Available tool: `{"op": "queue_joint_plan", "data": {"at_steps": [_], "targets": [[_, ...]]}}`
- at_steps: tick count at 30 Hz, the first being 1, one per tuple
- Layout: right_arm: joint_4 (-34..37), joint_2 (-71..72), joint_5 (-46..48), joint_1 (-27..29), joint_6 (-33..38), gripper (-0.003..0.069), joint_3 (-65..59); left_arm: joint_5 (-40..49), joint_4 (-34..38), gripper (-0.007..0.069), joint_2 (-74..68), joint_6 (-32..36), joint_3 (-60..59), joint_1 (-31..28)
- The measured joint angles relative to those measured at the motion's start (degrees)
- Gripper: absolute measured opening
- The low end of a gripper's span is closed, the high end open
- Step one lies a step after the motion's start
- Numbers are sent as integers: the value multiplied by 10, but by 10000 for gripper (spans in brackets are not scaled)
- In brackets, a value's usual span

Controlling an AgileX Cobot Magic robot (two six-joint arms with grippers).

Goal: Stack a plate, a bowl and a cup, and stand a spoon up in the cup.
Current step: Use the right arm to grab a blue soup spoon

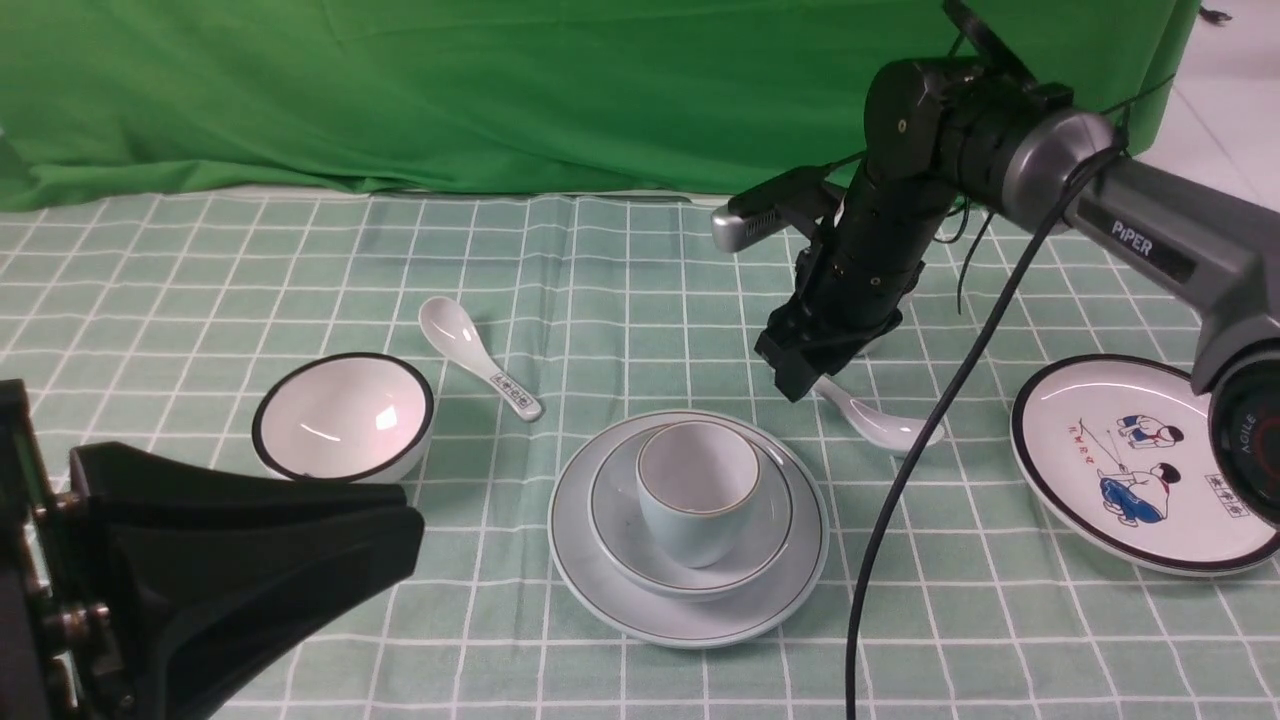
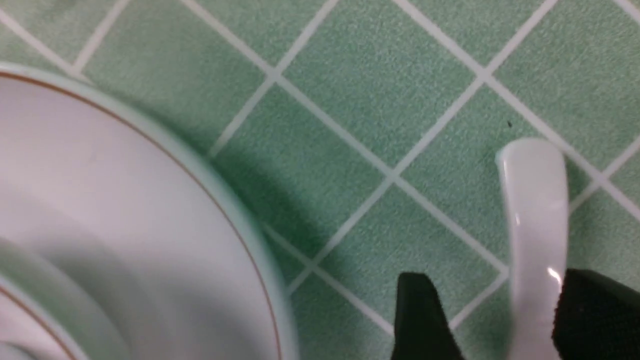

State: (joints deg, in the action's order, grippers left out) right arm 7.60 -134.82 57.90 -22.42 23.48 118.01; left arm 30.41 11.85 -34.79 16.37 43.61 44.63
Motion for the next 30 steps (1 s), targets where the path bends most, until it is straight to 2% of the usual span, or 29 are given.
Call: {"op": "queue_joint_plan", "data": {"at_steps": [14, 21, 30], "targets": [[-14, -14, -5, 0, 0, 398, 5, 0, 1, 11, 0, 0, 0, 0], [-9, -17, -4, -1, -4, 435, 5, 0, 1, 11, 0, 0, 0, 0], [-10, -20, -3, -1, -4, 437, 6, 0, 1, 12, 0, 0, 0, 0]]}}
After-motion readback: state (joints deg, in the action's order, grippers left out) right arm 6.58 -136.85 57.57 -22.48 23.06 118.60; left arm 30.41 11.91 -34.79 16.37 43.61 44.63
